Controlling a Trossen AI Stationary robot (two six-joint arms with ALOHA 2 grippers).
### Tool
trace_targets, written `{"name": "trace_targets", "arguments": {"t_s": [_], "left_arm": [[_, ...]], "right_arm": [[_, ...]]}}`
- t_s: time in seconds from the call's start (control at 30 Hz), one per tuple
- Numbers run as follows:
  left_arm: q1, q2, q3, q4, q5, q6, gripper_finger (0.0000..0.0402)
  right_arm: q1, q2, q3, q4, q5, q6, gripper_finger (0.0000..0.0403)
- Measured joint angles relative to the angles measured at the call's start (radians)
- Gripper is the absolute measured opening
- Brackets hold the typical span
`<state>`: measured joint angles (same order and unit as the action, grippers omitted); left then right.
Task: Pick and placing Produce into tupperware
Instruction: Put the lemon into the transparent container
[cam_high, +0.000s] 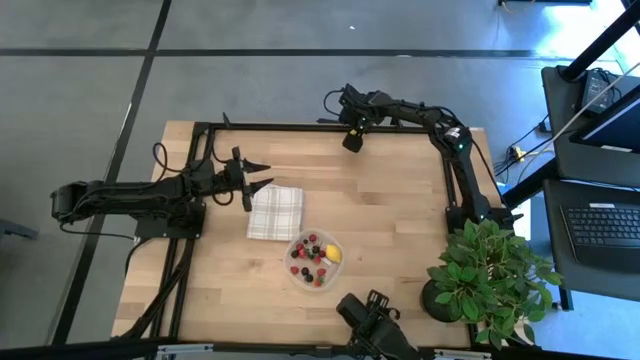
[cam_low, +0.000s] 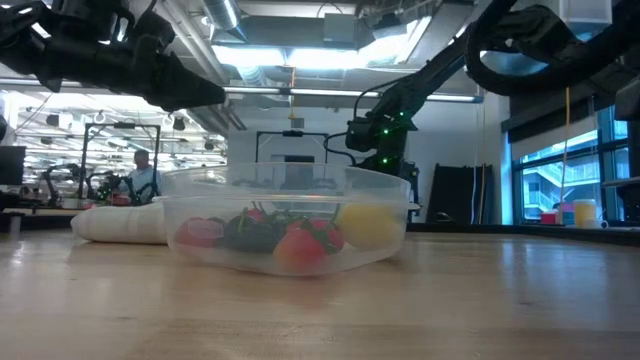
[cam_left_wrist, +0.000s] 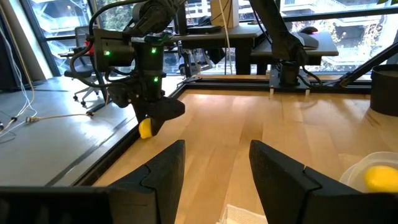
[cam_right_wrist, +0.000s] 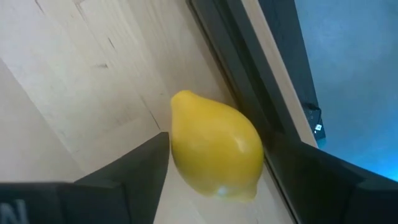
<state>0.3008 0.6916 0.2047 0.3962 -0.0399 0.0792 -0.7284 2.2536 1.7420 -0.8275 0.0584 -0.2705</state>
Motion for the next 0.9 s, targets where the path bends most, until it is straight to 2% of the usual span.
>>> {"name": "trace_targets", "arguments": {"t_s": [0.33,0.4,0.5,0.9], "left_arm": [[0.0,0.0,0.0,0.0,0.0,0.0,0.0173],[0.0,0.0,0.0,0.0,0.0,0.0,0.0173],[0.0,0.0,0.0,-0.001,0.0,0.0,0.0173],[0.0,0.0,0.0,-0.006,0.0,0.0,0.0173]], "right_arm": [[0.034,0.001,-0.002,-0.01,0.013,0.002,0.0265],[0.041,0.007,-0.008,-0.025,-0.047,0.008,0.0265],[0.055,0.007,-0.007,-0.025,-0.052,0.013,0.0264],[0.07,0.007,-0.007,-0.007,-0.022,-0.001,0.0264]]}}
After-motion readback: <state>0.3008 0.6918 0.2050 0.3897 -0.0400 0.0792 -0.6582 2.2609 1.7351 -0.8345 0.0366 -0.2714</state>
